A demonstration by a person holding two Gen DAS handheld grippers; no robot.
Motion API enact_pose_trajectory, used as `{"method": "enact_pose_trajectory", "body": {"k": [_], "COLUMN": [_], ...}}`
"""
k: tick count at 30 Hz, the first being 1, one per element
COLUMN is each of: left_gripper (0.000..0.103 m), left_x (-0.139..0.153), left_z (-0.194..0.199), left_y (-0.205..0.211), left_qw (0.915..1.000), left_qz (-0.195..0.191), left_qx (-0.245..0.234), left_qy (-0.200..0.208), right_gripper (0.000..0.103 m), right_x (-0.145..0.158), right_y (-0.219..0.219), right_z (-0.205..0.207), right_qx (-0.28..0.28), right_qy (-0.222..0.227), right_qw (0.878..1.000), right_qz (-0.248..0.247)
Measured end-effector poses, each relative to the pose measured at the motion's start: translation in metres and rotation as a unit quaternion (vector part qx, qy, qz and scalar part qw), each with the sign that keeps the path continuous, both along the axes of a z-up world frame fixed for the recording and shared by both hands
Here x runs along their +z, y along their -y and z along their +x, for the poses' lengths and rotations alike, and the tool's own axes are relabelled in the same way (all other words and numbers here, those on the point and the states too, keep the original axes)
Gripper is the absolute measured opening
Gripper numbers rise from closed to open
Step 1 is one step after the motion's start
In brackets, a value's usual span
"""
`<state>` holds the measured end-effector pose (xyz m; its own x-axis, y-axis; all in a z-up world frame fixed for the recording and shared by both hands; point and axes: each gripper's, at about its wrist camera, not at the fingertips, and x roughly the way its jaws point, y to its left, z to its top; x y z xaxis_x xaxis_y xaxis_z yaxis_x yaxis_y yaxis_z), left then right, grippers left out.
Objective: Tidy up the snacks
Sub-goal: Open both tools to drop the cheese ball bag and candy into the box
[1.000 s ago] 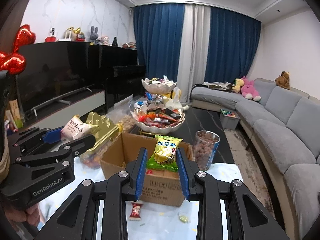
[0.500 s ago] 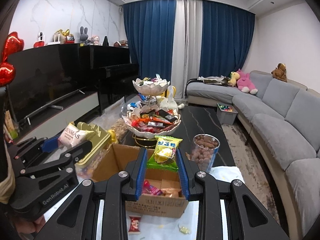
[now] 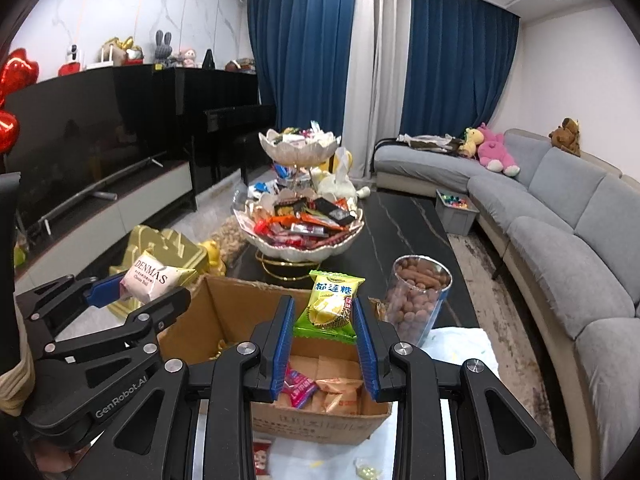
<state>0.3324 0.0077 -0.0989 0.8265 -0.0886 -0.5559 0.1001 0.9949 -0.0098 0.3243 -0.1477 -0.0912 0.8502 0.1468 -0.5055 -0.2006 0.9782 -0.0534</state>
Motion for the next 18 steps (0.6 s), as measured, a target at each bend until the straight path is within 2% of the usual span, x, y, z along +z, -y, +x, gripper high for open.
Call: {"method": "enact_pose_trajectory", "body": {"k": [18], "left_gripper": [0.049], "left_x": [-0.03], "left_z": [0.039], "left_y": [0.003], "left_qw": [0.998], "left_qz": [-0.006], "left_qx": [0.002], "left_qy": [-0.062], "right_gripper": [0.031], "right_x": [-0.033], "right_y": [-0.001], "right_z": [0.04], "right_qx": [0.009], "right_qy": [-0.065], "right_qw": [0.998], "right_qz": [-0.014]}}
